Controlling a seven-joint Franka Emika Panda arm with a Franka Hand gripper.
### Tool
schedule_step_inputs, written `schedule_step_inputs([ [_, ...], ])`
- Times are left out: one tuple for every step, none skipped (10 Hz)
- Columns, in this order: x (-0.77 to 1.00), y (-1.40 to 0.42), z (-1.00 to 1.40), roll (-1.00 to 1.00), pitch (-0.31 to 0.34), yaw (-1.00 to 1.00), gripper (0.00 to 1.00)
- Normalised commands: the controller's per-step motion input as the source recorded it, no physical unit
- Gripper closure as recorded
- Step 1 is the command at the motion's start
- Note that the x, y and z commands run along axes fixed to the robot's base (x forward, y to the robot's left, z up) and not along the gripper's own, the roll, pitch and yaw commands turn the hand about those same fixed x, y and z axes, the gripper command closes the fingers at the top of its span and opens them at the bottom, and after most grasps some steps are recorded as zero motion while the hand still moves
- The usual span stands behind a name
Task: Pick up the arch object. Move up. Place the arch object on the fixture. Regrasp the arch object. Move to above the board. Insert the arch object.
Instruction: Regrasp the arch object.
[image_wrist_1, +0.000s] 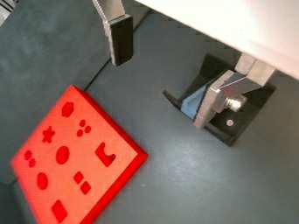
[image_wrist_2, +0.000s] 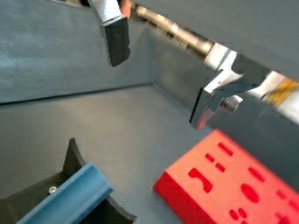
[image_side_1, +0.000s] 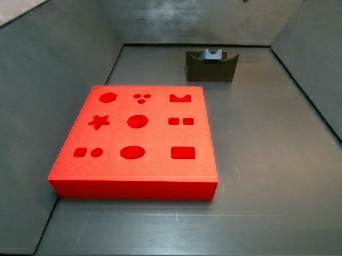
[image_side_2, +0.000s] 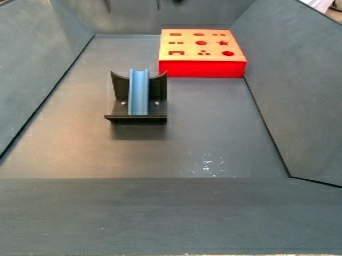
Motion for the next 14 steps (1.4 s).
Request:
schedule_step_inputs([
  [-0.01, -0.08, 0.02, 1.0, 0.046, 0.01, 0.0],
  [-0.02, -0.03, 0.04, 1.0, 0.047, 0.01, 0.0],
  [-0.02, -0.04, 0.02, 1.0, 0.042, 0.01, 0.0],
  [-0.02, -0.04, 0.01, 1.0, 0.039, 0.01, 0.0],
  [-0.03, -0.03, 0.02, 1.0, 0.034, 0.02, 0.0],
  [-0.02, -0.02, 0.02, 1.0, 0.029, 0.02, 0.0],
  [-0.01, -0.02, 0.0, 1.0, 0.023, 0.02, 0.0],
  [-0.01, -0.02, 0.0, 1.0, 0.021, 0.02, 0.0],
  [-0.01, -0.02, 0.0, 1.0, 0.018, 0.02, 0.0],
  [-0.01, -0.02, 0.0, 1.0, 0.021, 0.02, 0.0],
  [0.0, -0.02, 0.0, 1.0, 0.027, 0.03, 0.0],
  [0.01, -0.02, 0.0, 1.0, 0.03, 0.03, 0.0],
  [0.02, -0.02, 0.0, 1.0, 0.041, 0.03, 0.0],
  [0.04, -0.03, -0.01, 1.0, 0.051, 0.04, 0.0],
])
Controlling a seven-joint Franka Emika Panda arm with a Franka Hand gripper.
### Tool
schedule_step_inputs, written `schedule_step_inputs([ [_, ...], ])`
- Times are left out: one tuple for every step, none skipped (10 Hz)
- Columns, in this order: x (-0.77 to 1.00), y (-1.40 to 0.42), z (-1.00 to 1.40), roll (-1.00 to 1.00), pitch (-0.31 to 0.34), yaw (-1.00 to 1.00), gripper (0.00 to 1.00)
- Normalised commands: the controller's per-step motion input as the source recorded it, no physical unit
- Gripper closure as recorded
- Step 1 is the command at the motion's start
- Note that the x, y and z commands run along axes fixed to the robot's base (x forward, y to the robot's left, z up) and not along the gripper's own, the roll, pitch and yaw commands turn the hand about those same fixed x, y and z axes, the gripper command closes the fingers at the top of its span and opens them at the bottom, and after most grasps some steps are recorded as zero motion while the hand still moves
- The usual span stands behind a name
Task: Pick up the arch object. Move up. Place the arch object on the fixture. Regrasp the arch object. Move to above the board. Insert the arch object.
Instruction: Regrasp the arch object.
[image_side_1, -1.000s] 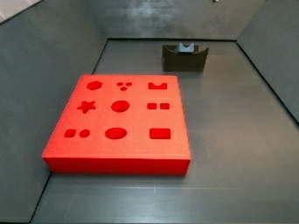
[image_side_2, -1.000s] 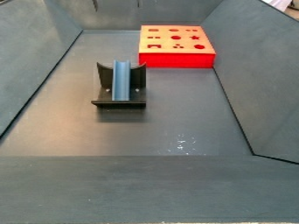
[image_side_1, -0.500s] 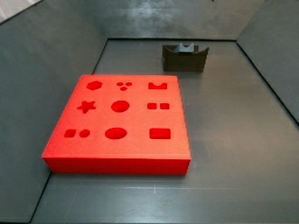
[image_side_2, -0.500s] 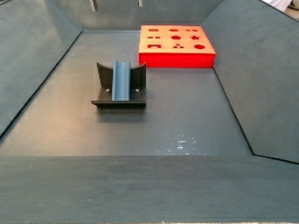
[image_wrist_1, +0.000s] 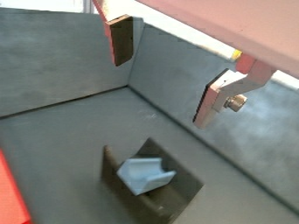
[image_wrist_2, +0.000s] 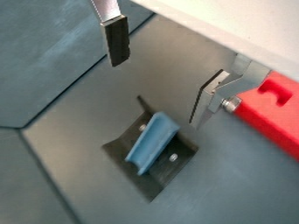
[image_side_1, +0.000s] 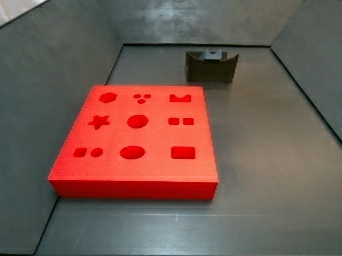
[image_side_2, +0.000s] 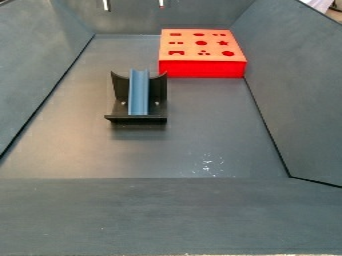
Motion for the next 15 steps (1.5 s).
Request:
schedule_step_inputs([
  [0.05, -0.03, 0.0, 1.0, 0.062, 0.04, 0.0],
  [0.06, -0.03, 0.0, 1.0, 0.075, 0.05, 0.0],
  [0.07, -0.03, -0.01, 1.0, 0.092, 0.06, 0.0],
  [0.08, -0.04, -0.01, 1.0, 0.111, 0.07, 0.0],
  [0.09, -0.04, -0.01, 1.0, 0.131, 0.09, 0.0],
  [0.1, -0.04, -0.01, 1.0, 0.156, 0.12, 0.0],
  [0.1, -0.04, -0.02, 1.0, 0.179, 0.16, 0.0],
  [0.1, -0.04, -0.02, 0.84, 0.168, 0.18, 0.0],
  [0.1, -0.04, -0.02, 0.65, 0.146, 0.19, 0.0],
  [0.1, -0.05, -0.02, 0.41, 0.112, 0.21, 0.0],
  [0.09, -0.03, -0.01, 0.26, 0.081, 0.21, 0.0],
  [0.08, -0.03, -0.01, 0.18, 0.044, 0.22, 0.0],
  [0.07, -0.04, -0.01, 0.15, 0.004, 0.21, 0.0],
  [0.03, 0.07, -1.0, 0.12, 0.019, 0.2, 0.0],
  [0.04, 0.07, -1.0, 0.11, 0.011, 0.17, 0.0],
])
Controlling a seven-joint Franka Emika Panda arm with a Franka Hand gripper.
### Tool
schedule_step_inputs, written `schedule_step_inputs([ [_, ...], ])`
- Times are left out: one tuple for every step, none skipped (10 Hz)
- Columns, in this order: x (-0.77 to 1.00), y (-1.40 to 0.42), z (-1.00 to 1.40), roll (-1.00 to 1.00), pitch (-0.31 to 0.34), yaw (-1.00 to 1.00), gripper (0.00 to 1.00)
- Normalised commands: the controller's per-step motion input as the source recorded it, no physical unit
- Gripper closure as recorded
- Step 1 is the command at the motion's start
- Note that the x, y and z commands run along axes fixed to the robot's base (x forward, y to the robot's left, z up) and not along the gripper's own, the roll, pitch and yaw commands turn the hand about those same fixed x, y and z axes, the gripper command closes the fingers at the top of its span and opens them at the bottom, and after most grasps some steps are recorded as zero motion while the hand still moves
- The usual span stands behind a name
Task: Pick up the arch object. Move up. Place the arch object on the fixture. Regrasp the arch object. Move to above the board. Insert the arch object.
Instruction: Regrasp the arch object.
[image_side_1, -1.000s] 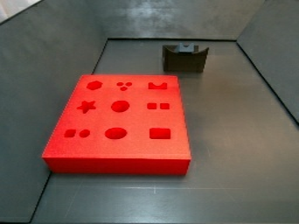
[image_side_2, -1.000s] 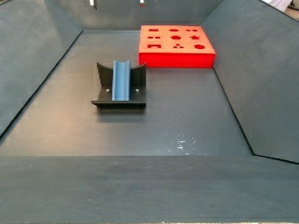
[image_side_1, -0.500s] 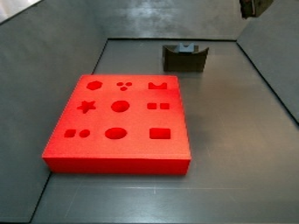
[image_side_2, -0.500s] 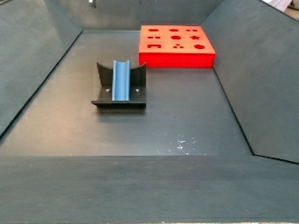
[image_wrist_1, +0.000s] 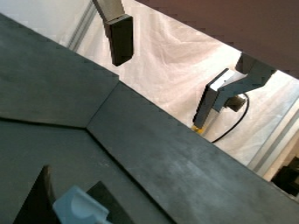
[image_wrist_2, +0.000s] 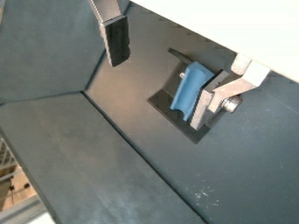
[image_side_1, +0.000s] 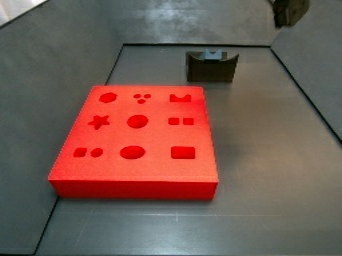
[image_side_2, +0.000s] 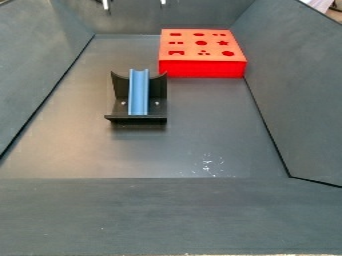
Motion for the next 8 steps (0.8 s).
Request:
schedule_step_inputs([
  [0.05, 0.06, -1.0, 0.11, -0.04, 0.15, 0.0],
  [0.06, 0.06, -1.0, 0.09, -0.069, 0.13, 0.0],
  [0.06, 0.06, -1.0, 0.08, -0.095, 0.11, 0.0],
  [0.07, 0.05, -1.0, 0.08, -0.113, 0.08, 0.0],
  [0.08, 0.05, -1.0, 0.07, -0.114, 0.04, 0.0],
  [0.09, 0.04, -1.0, 0.07, -0.111, 0.02, 0.0],
  [0.09, 0.04, -1.0, 0.07, -0.092, -0.01, 0.0],
  [0.1, 0.03, -1.0, 0.07, -0.082, -0.02, 0.0],
])
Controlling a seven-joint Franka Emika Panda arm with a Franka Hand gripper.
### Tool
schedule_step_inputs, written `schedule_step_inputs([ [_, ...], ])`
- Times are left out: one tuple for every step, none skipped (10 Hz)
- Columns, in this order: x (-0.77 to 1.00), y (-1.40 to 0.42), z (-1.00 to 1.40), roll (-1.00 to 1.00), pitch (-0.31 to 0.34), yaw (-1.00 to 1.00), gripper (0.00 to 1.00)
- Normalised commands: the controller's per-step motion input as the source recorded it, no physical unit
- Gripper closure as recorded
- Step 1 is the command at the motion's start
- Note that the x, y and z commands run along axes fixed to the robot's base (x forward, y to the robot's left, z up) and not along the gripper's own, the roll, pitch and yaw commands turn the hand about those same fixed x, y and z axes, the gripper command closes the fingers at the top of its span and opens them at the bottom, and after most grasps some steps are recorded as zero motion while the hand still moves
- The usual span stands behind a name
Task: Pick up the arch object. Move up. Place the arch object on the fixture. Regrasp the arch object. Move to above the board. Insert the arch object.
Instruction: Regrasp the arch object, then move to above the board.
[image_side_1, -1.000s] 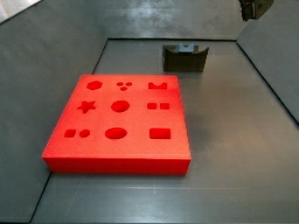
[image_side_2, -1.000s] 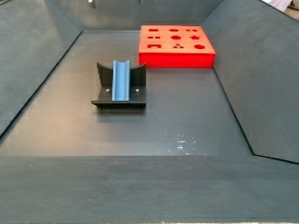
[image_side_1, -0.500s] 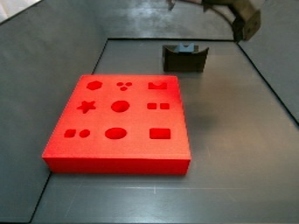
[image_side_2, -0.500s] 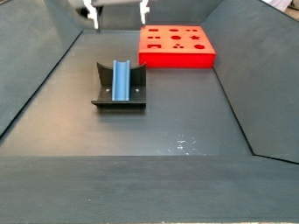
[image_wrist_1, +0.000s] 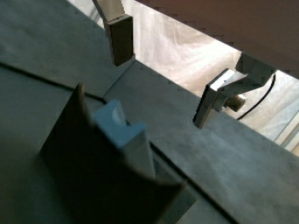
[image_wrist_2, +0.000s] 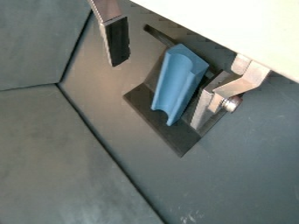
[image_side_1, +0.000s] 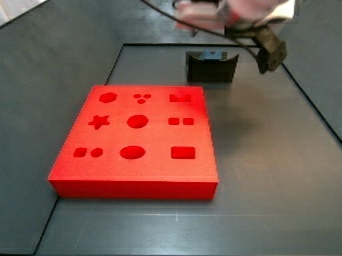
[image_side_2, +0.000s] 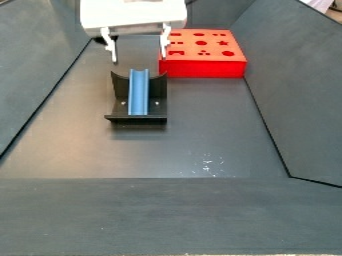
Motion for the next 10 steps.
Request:
schedule_step_inputs([
  [0.11, 0.02, -0.96, 0.07, -0.054, -0.03, 0.0],
  [0.09, 0.02, -0.81, 0.07, -0.033, -0.03, 0.0],
  [0.09, 0.01, -0.71, 0.07, -0.026, -0.03, 0.0],
  [0.08, 0.0, -0.48, 0.07, -0.006, -0.01, 0.0],
  [0.07, 0.0, -0.39, 0.07, -0.002, 0.0, 0.0],
  [0.07, 0.0, -0.22, 0.06, -0.001, 0.01, 0.0],
  [0.01, -0.01, -0.17, 0.05, 0.003, 0.01, 0.0],
  [0.0, 0.0, 0.0, 0.0, 0.0, 0.0, 1.0],
  [0.15, 0.0, 1.0, -0.01, 0.171, -0.12, 1.0],
  [0.14, 0.0, 1.0, -0.02, 0.176, -0.11, 1.0],
])
